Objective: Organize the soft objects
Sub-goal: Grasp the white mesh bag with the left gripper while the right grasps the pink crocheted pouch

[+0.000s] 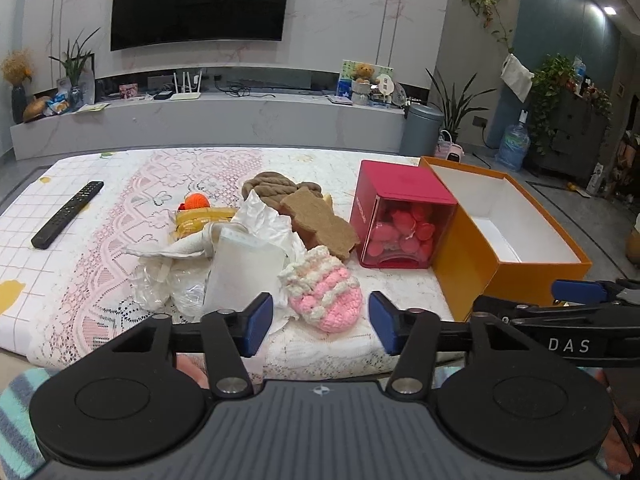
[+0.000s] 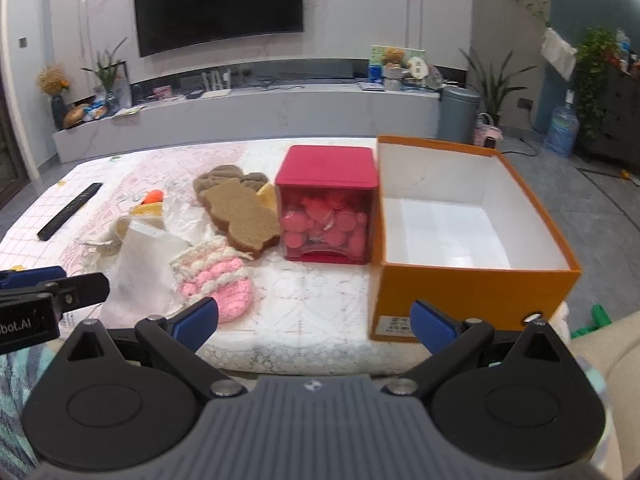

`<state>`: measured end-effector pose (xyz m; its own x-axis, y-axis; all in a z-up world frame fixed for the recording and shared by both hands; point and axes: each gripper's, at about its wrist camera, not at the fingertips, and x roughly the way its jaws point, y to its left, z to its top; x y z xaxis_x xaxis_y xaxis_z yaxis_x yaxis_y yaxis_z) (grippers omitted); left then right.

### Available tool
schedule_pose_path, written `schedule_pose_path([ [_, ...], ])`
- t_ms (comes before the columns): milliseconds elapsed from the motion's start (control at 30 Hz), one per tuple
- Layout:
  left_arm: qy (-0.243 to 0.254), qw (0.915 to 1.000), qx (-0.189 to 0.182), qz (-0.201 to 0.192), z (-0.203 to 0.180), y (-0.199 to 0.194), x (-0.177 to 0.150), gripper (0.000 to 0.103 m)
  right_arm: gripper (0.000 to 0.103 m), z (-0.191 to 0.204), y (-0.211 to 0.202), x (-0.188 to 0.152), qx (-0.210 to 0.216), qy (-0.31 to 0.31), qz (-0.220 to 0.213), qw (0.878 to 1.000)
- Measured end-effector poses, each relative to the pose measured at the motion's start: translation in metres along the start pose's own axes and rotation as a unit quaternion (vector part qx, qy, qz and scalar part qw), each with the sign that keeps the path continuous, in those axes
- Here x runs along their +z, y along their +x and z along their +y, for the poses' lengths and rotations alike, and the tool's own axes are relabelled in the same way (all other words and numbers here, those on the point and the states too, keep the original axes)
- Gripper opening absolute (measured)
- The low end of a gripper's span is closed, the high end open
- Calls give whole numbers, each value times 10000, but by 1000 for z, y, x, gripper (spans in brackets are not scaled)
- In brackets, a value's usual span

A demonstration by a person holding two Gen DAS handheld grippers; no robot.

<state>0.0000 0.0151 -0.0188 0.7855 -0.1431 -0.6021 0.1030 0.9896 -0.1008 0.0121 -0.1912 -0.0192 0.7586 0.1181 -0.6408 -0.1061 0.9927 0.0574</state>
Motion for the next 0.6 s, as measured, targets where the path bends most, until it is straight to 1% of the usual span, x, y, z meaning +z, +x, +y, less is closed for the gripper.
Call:
schedule_pose_path([
  [33,29,10000,-43,9,1,1,-1,59,100,1,4,-1,79,-38,24,10000],
  [100,32,10000,-90,12,5,4,-3,55,100,3,9,-2,144,-98,55,9998],
  [200,77,9999,-27,78,10,12,-5,53,100,6,18,-2,248,-144,68,9996],
  [233,92,9999,28,99,13,16,-5,53,99,8,22,-2,304,-184,93,9993],
  [267,93,9999,66,91,16,19,-6,53,95,11,27,-2,355,-237,116,9990],
  [300,96,9999,102,90,20,23,-6,56,92,14,31,-1,408,-289,133,9987],
  [333,84,9998,124,113,24,26,-5,58,88,18,37,-1,493,-360,167,9980],
  [367,41,9998,152,149,29,31,-4,65,85,22,43,-1,603,-417,213,9971],
  [400,9,9996,200,187,35,36,-2,70,84,25,48,0,715,-467,261,9960],
  [433,7,9994,271,192,41,40,0,72,84,29,56,1,847,-533,310,9945],
  [467,20,9993,326,188,44,43,1,77,84,34,62,2,942,-595,335,9932],
  [500,52,9989,402,229,48,51,4,79,84,38,68,4,1011,-667,360,9920],
  [600,79,9976,486,482,58,73,7,79,85,51,94,9,1186,-917,471,9876],
])
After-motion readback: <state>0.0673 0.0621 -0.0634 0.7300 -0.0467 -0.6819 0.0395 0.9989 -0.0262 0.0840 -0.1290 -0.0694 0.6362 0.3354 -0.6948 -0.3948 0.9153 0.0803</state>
